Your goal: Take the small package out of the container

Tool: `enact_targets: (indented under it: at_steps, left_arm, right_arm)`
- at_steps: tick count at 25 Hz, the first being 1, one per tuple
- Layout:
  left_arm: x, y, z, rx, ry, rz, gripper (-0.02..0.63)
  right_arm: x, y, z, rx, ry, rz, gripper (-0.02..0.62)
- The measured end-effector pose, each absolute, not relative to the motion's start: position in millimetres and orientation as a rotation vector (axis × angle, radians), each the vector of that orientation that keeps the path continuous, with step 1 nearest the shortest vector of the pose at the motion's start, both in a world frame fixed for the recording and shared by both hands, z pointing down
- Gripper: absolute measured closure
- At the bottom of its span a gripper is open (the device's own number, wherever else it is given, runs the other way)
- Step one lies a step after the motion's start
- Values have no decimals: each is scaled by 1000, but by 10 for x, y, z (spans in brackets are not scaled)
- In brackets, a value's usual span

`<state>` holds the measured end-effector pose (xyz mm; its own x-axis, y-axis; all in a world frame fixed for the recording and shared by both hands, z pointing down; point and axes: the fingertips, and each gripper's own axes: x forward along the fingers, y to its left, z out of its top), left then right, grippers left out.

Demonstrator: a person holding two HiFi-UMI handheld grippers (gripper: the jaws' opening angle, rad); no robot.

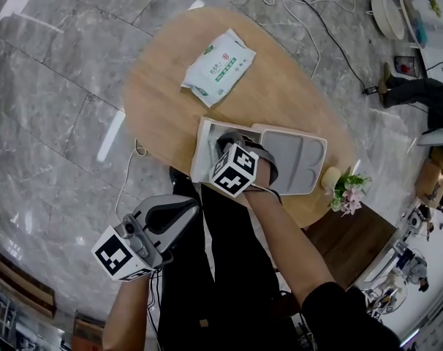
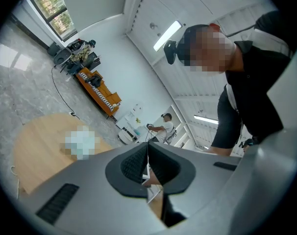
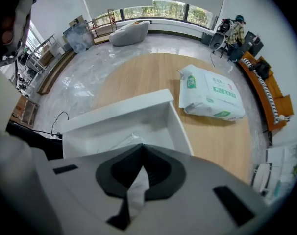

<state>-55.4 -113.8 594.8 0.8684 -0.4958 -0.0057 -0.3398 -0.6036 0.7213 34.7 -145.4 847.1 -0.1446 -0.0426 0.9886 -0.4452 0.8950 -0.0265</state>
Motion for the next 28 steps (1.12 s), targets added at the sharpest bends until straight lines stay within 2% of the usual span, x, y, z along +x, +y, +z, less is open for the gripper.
enact_targets:
  at_steps: [15,28]
  left_arm:
    - [-553,-1038,5684,2288,-626,-263,589]
    - [-659,-1047,4932,2357,-655,-232,588]
  right_arm:
    - [392,-1431,7578,480,-1862,335,584]
    - [396,-1590,5887,642,-2022,189,584]
